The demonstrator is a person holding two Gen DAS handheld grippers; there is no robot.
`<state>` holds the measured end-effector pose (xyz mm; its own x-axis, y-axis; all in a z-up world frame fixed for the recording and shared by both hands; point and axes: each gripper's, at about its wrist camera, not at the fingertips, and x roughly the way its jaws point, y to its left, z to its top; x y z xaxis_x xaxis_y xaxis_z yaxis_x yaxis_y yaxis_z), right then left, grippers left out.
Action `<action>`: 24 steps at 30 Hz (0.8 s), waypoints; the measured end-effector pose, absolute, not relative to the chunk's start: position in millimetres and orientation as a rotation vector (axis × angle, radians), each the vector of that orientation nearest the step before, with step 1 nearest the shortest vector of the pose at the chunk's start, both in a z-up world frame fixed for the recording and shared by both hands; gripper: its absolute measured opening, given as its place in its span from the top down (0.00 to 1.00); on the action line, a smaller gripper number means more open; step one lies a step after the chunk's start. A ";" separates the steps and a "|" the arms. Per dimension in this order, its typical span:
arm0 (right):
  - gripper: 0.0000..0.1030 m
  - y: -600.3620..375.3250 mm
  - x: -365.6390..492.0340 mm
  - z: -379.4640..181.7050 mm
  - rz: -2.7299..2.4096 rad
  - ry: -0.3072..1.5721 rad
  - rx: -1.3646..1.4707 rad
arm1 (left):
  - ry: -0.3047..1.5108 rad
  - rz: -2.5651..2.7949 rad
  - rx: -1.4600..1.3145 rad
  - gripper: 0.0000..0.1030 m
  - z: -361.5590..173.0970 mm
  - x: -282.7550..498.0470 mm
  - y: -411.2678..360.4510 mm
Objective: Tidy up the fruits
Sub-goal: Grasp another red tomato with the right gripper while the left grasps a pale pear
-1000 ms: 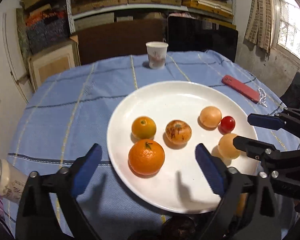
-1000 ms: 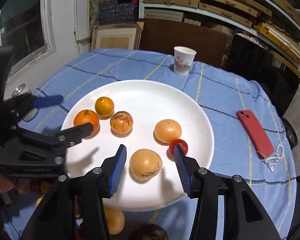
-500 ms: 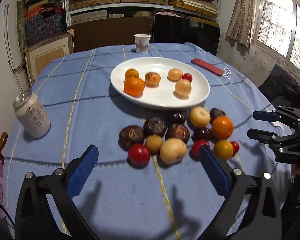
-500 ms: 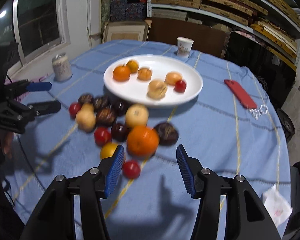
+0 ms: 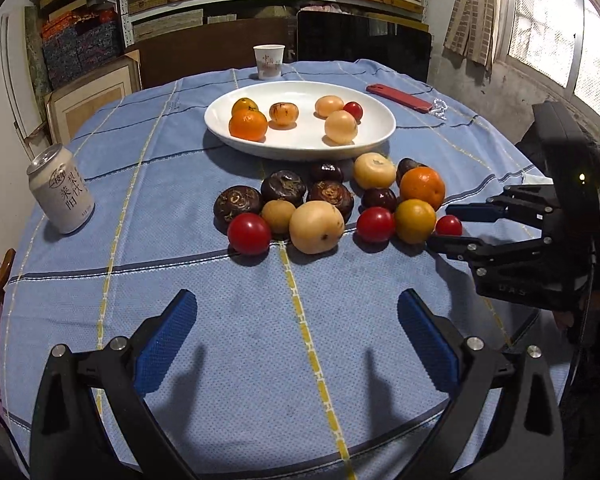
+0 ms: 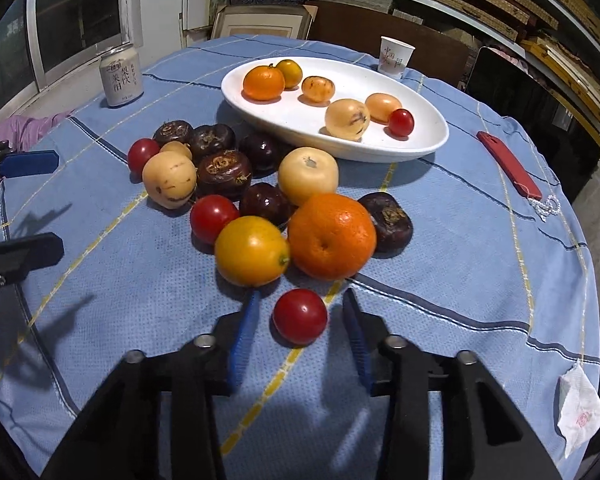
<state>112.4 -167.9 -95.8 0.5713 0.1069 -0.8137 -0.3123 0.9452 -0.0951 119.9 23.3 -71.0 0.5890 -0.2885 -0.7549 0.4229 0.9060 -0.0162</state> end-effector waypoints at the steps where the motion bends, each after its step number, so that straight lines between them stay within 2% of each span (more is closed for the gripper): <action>1: 0.76 -167.5 112.1 -95.7 0.255 0.930 -0.229 | 0.847 -0.418 0.167 0.04 -71.8 121.5 22.5; 13: 0.76 -188.1 80.2 -84.5 0.304 0.861 -0.096 | 0.850 -0.351 0.209 0.04 -91.6 173.8 -19.0; 16: 0.76 -190.7 76.2 -82.4 0.312 0.852 -0.082 | 0.852 -0.324 0.171 0.10 -93.4 183.5 -16.2; 17: 0.76 -191.0 75.2 -81.9 0.317 0.850 -0.079 | 0.844 -0.316 0.167 0.16 -92.0 184.0 -14.8; 19: 0.76 -191.4 74.5 -82.0 0.322 0.848 -0.074 | 0.838 -0.303 0.176 0.21 -92.1 185.3 -13.6; 22: 0.76 -192.2 75.3 -82.8 0.333 0.848 -0.061 | 0.830 -0.302 0.199 0.23 -92.5 184.2 -16.7; 24: 0.76 -192.3 75.5 -83.6 0.337 0.848 -0.057 | 0.810 -0.296 0.246 0.29 -91.3 178.8 -23.3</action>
